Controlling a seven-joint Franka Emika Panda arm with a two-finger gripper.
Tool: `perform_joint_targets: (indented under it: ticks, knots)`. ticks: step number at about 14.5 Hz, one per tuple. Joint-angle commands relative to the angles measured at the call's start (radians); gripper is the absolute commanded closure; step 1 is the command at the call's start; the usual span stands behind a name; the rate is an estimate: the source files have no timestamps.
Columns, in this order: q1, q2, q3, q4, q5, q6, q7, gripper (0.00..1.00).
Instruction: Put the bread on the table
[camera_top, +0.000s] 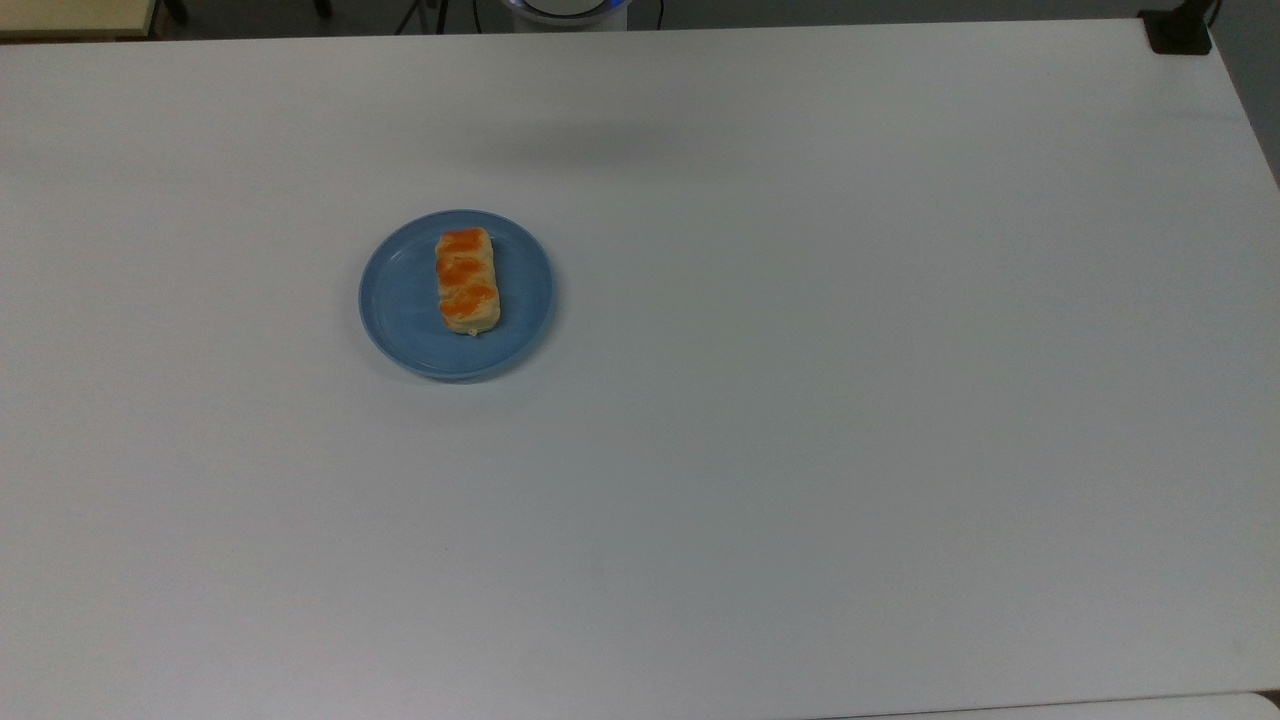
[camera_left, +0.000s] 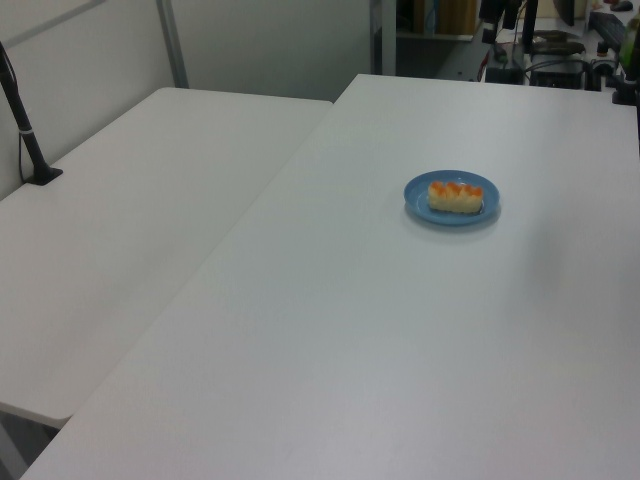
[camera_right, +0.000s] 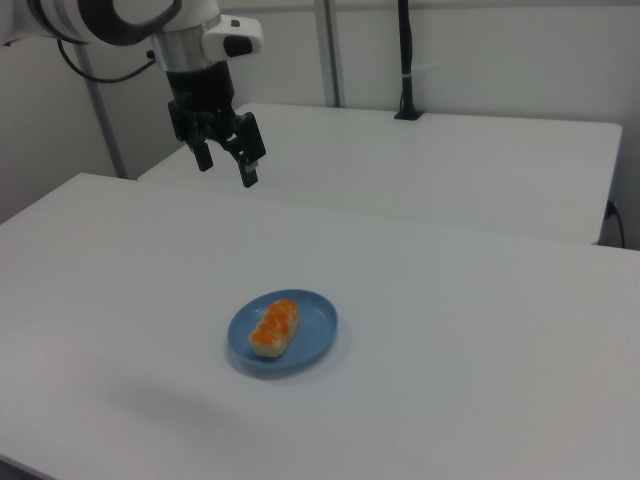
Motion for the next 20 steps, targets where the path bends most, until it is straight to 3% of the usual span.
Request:
perform_joint_targets:
  ticks: [1, 13, 15, 20]
  knots:
    - [0.012, 0.002, -0.022, 0.000, 0.001, -0.003, -0.133, 0.00]
    - [0.018, 0.014, -0.018, -0.033, -0.008, -0.009, -0.167, 0.00]
    - [0.021, 0.007, -0.010, -0.101, -0.011, 0.007, -0.169, 0.00]
    - [0.023, 0.011, -0.008, -0.274, 0.002, 0.207, -0.169, 0.00]
